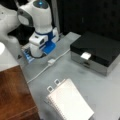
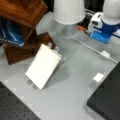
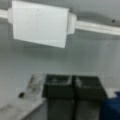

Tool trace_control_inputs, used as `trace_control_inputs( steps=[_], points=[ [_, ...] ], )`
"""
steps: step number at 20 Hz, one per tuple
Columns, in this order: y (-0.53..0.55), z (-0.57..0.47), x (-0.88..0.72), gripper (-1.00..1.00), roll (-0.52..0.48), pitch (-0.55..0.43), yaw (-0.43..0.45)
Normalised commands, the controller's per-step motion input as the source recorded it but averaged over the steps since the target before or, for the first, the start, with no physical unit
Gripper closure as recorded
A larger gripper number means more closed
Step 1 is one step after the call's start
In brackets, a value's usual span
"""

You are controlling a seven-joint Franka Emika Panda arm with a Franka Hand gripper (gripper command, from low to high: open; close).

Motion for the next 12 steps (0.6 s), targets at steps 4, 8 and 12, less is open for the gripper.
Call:
trace_control_inputs(
  steps=[4, 8, 12],
  points=[
    [0.04, -0.51, -0.50, 1.00, 0.079, -0.391, 0.125],
    [-0.03, -0.45, -0.54, 1.00, 0.072, -0.401, 0.123],
    [-0.11, -0.38, -0.55, 1.00, 0.090, -0.429, 0.159]
  ],
)
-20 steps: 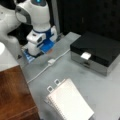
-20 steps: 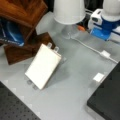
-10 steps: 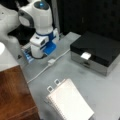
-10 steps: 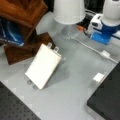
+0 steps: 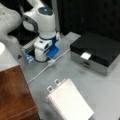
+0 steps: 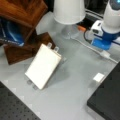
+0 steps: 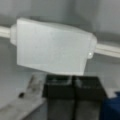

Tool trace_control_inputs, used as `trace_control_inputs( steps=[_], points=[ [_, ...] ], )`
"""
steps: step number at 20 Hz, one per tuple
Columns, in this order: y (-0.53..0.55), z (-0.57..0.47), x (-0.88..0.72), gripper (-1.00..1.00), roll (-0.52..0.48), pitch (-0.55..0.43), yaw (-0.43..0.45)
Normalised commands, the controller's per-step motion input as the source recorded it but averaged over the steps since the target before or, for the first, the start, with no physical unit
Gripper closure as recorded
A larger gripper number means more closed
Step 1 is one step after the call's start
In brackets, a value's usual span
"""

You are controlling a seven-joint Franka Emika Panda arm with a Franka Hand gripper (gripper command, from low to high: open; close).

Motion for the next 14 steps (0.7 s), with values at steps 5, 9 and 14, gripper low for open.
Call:
trace_control_inputs(
  steps=[5, 9, 14],
  points=[
    [-0.21, -0.39, -0.57, 1.00, 0.117, -0.456, 0.198],
    [-0.30, -0.41, -0.63, 1.00, 0.126, -0.462, 0.188],
    [-0.32, -0.45, -0.66, 1.00, 0.135, -0.494, 0.148]
  ],
)
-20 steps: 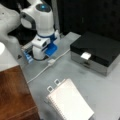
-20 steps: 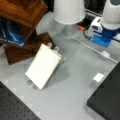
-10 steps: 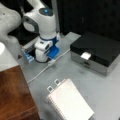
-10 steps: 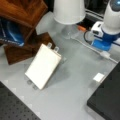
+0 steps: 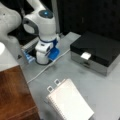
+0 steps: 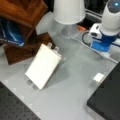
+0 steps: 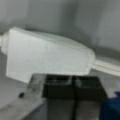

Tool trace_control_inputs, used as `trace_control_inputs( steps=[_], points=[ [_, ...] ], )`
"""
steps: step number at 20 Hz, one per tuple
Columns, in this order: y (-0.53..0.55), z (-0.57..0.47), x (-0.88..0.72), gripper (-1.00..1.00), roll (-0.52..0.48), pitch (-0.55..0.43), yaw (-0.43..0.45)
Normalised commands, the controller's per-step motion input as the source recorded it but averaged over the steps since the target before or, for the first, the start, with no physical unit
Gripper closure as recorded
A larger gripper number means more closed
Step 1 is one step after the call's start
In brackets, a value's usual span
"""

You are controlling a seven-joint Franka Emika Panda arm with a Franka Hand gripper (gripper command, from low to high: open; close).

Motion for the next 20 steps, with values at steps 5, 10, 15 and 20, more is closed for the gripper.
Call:
trace_control_inputs(
  steps=[5, 10, 15, 20],
  points=[
    [-0.29, -0.45, -0.72, 1.00, 0.130, -0.518, 0.121],
    [-0.24, -0.44, -0.78, 1.00, 0.125, -0.554, 0.095],
    [-0.22, -0.47, -0.87, 1.00, 0.121, -0.569, 0.087],
    [-0.22, -0.45, -0.95, 1.00, 0.121, -0.585, 0.098]
  ],
)
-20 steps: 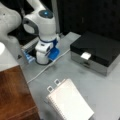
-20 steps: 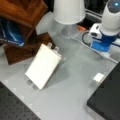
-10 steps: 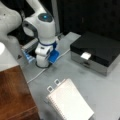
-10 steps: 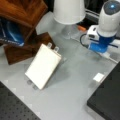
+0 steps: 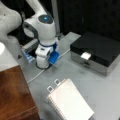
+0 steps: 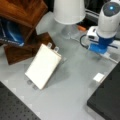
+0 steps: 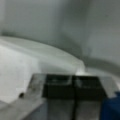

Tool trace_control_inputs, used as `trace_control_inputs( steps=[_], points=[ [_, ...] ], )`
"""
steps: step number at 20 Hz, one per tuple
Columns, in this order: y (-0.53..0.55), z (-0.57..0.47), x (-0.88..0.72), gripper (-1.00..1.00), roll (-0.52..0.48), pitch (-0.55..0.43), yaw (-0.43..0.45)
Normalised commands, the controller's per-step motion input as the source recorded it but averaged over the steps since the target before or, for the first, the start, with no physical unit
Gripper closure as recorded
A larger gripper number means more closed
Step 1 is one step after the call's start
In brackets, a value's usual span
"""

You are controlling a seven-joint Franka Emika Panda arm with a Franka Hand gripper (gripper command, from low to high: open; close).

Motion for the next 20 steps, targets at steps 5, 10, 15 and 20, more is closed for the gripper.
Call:
trace_control_inputs(
  steps=[5, 10, 15, 20],
  points=[
    [-0.30, -0.51, -0.99, 1.00, 0.103, -0.606, 0.158],
    [-0.32, -0.52, -0.99, 1.00, 0.107, -0.632, 0.166],
    [-0.30, -0.55, -0.98, 1.00, 0.093, -0.665, 0.141],
    [-0.22, -0.57, -1.00, 1.00, 0.070, -0.674, 0.114]
  ],
)
